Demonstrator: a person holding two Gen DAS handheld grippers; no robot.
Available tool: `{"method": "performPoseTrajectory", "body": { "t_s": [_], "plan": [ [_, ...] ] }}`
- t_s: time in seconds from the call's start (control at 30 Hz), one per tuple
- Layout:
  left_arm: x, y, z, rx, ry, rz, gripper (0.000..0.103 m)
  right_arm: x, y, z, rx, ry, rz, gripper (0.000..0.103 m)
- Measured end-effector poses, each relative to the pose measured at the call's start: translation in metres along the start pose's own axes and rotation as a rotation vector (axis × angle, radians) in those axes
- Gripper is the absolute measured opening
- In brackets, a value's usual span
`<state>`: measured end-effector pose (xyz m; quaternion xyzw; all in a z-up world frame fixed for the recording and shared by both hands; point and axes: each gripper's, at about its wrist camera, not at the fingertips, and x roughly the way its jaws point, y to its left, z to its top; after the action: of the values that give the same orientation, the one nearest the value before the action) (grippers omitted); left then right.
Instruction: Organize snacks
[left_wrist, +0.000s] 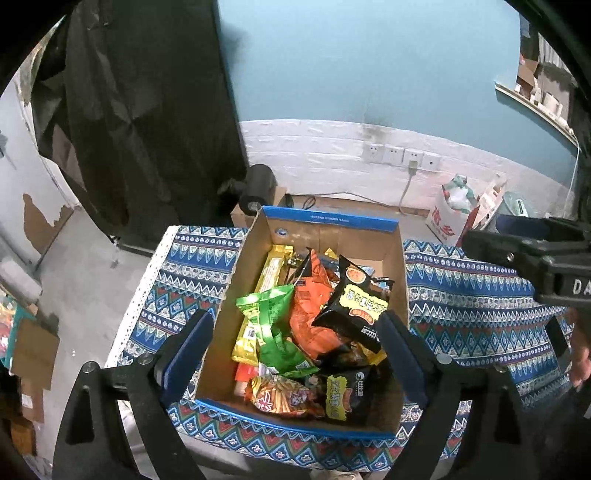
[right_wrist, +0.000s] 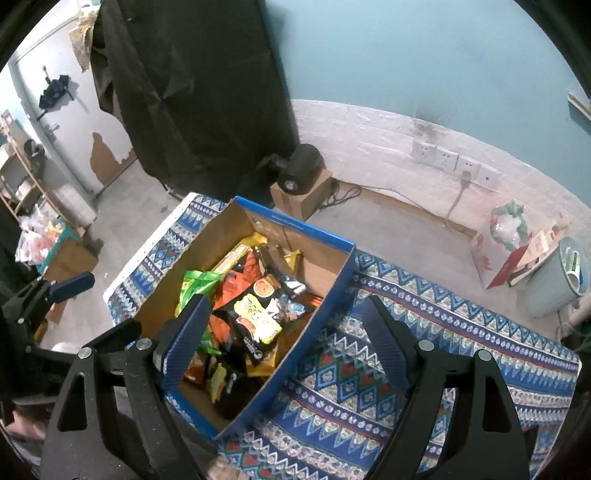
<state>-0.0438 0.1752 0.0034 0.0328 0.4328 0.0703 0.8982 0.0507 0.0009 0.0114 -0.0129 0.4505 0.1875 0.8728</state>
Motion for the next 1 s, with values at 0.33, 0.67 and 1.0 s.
{"method": "performPoseTrajectory", "body": {
  "t_s": [0.33,0.67,1.0],
  "plan": [
    [-0.009,-0.003,0.003,-0.006,-0.020,0.022,0.101,-0.008,0.002,-0.010,-0.037,-0.008,-0.034,0.084],
    [-0.012,-0.005,0.004,-0.008,-0.016,0.037,0.101,-0.007,-0.001,-0.014,-0.041,0.002,-0.046,0.084],
    [-0.007,-0.004,0.002,-0.018,0.005,0.043,0.101,-0.008,-0.003,-0.015,-0.039,0.002,-0.052,0.084]
  ]
}}
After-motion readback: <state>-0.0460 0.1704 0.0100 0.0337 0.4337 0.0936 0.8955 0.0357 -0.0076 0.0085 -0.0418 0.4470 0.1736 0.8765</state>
